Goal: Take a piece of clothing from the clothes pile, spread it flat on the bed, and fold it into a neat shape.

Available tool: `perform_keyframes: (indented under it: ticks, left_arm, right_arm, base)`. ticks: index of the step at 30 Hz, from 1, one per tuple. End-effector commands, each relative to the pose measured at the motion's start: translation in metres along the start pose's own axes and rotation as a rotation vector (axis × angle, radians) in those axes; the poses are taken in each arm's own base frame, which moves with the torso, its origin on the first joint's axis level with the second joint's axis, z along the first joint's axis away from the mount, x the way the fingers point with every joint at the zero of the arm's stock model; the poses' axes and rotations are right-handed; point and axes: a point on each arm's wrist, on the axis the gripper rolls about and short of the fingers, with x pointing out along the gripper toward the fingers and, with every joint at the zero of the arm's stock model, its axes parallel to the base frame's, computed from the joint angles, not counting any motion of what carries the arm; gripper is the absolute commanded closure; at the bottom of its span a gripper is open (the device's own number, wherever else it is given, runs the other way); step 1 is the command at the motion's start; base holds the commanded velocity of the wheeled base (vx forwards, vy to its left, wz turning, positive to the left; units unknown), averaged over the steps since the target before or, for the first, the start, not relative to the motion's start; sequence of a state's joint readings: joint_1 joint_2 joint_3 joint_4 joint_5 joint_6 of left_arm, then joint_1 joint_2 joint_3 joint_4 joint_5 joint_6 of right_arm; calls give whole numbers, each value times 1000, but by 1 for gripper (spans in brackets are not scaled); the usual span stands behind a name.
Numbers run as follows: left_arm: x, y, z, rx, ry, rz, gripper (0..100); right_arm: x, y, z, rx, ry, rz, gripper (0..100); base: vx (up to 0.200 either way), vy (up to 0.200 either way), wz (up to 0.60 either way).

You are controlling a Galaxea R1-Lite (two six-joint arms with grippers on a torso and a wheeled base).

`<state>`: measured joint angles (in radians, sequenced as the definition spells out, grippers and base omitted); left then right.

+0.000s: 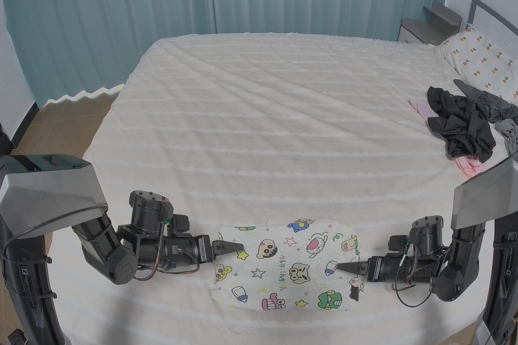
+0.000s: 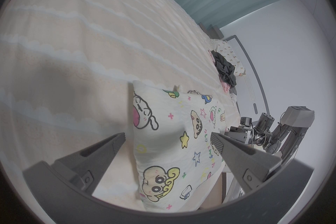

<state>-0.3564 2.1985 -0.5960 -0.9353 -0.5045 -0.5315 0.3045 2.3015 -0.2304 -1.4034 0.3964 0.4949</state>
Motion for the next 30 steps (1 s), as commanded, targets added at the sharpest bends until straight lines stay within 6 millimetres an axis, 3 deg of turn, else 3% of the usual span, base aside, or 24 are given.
perform_keyframes:
  ticks: [1, 6, 17, 18, 30]
  left_arm:
    - [13, 5, -8, -8, 38, 8, 0]
    - [21, 5, -12, -2, 58, 3, 0]
    - [37, -16, -18, 4, 82, -40, 0]
    - [38, -17, -19, -3, 85, -42, 100]
    - [22, -28, -22, -3, 59, -18, 100]
  right_arm:
    - [7, 4, 1, -8, 19, 11, 0]
    - [14, 7, 5, -6, 37, 12, 0]
    - [37, 31, 9, -23, 84, 53, 0]
    - [38, 32, 9, -21, 87, 55, 100]
    - [19, 54, 11, 54, 56, 115, 100]
  base:
    - [0, 0, 0]
    - [0, 0, 0]
    - [0, 0, 0]
    - [0, 0, 0]
    - [0, 0, 0]
